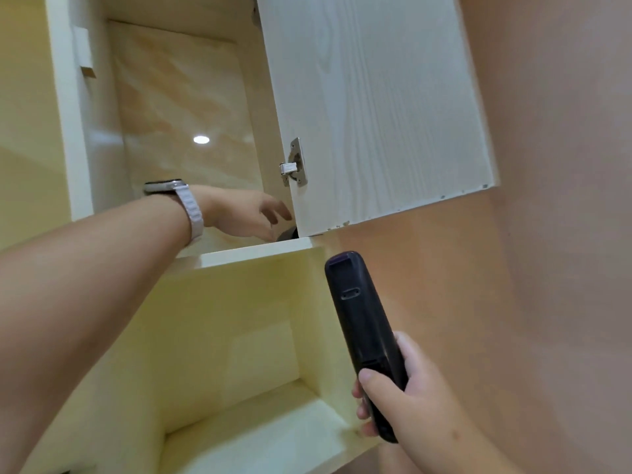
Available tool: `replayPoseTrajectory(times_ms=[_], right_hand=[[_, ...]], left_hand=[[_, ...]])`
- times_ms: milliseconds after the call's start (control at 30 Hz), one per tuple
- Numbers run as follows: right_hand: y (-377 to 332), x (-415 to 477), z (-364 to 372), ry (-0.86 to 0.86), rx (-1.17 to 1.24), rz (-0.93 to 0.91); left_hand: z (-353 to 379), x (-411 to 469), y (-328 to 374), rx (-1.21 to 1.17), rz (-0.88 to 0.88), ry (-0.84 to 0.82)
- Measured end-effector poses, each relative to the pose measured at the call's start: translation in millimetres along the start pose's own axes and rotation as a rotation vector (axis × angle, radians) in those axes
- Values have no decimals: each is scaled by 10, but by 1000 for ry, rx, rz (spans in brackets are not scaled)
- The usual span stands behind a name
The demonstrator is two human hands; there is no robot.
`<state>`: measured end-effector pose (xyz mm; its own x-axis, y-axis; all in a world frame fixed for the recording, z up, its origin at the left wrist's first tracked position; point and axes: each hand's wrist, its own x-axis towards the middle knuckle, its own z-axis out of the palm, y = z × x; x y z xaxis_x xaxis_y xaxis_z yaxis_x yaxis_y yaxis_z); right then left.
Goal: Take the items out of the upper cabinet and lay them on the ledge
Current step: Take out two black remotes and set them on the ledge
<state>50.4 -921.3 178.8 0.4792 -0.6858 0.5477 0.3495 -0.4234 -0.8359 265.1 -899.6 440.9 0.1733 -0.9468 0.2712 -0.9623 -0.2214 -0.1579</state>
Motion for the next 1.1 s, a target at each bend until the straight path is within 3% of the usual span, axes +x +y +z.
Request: replayPoseTrajectory(times_ms=[367, 633, 1000, 1100], right_hand=[[79, 42, -146, 18, -6, -26], [30, -66, -93, -12, -31, -4], [53, -120, -29, -3, -1, 7], [69, -134, 14, -27, 11, 12]], left_hand=[[156, 115, 87, 2, 123, -33], [87, -97, 60, -23, 71, -64], [8, -801, 18, -356, 122, 34], [53, -951, 43, -301, 104, 76]])
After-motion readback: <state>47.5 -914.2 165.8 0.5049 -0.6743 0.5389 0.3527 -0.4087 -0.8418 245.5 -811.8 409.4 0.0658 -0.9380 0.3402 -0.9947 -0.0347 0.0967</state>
